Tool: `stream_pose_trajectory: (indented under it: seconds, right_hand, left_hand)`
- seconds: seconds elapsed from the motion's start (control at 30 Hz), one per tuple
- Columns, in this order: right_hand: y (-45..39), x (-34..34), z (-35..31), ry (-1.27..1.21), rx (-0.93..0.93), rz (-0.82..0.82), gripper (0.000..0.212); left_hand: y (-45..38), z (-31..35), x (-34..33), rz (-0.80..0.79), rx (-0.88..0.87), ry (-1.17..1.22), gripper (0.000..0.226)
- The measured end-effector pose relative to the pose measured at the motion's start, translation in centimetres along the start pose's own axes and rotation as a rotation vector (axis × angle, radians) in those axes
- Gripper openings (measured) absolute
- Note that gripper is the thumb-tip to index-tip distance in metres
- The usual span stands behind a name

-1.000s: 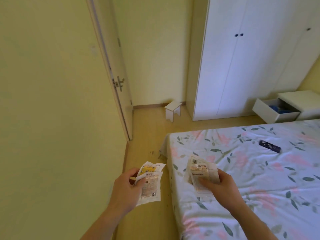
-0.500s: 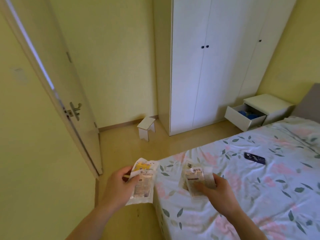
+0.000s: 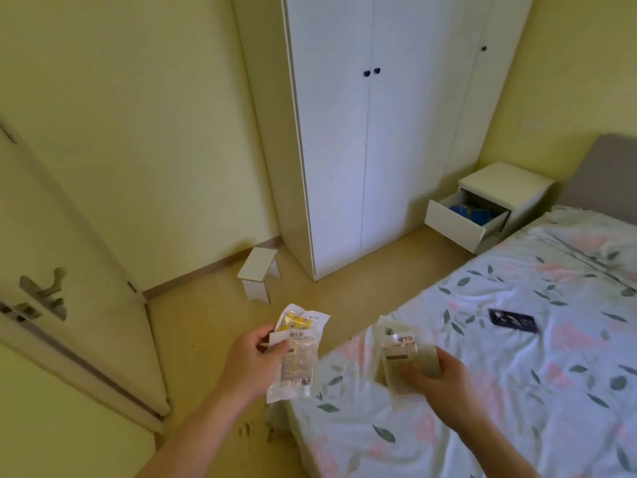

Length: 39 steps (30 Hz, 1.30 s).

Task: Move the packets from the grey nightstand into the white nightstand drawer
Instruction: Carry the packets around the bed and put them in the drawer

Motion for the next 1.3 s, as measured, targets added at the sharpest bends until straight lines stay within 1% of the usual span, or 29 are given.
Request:
stream_pose_trajectory:
  seconds: [0.2, 0.33, 0.43, 0.6, 0.77, 0.9, 1.03, 1.3]
  right_hand:
    - [-7.3, -8.9, -6.0, -0.013, 0.071, -0.091, 0.020]
    - [-11.8, -15.2, -9.4, 0.001, 0.093, -0.146, 0.025]
    - [-14.5, -20.4, -11.6, 0.003, 0.102, -0.145, 0.024]
    - [-17.5, -29.4, -15.0, -0.045, 0.057, -0.085, 0.023]
    - [-18.7, -37.2, -17.3, -0.075, -0.038, -0.032, 0.024]
    - [-20.0, -38.9, -18.8, -0.122, -0.098, 0.049, 0.022]
    - [-22.7, -37.2, -18.9, -0.161, -0.163, 0.204, 0.023]
    - [-29.5, -34.9, -16.6, -0.239, -0.278, 0.418, 0.018]
  left_hand:
    - [-10.2, -0.9, 3.5, 0.095, 0.081, 0.084, 0.023]
    - [-16.9, -2.0, 5.2, 0.118, 0.111, 0.120, 0.024]
    - [-22.3, -3.2, 6.8, 0.121, 0.142, 0.150, 0.025]
    - [-32.1, -5.1, 10.5, 0.069, 0.148, 0.148, 0.023]
    - [-41.3, -5.2, 12.9, -0.045, 0.114, 0.105, 0.018]
    - [-46.4, -3.7, 11.6, -0.143, 0.066, 0.088, 0.015]
    - [-50.5, -1.7, 8.4, -0.219, 0.019, 0.079, 0.018]
    - [-57.4, 2.2, 0.2, -0.354, -0.041, 0.056, 0.019]
Point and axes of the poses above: each hand's wrist, its own y-axis away from the middle knuckle, its own x-axis out of the back of the hand, z = x × y, the point moved 3 cm from there along -y, towards the middle knuckle, and after that the axes turned 15 degrees about z, right-handed, at the moved point
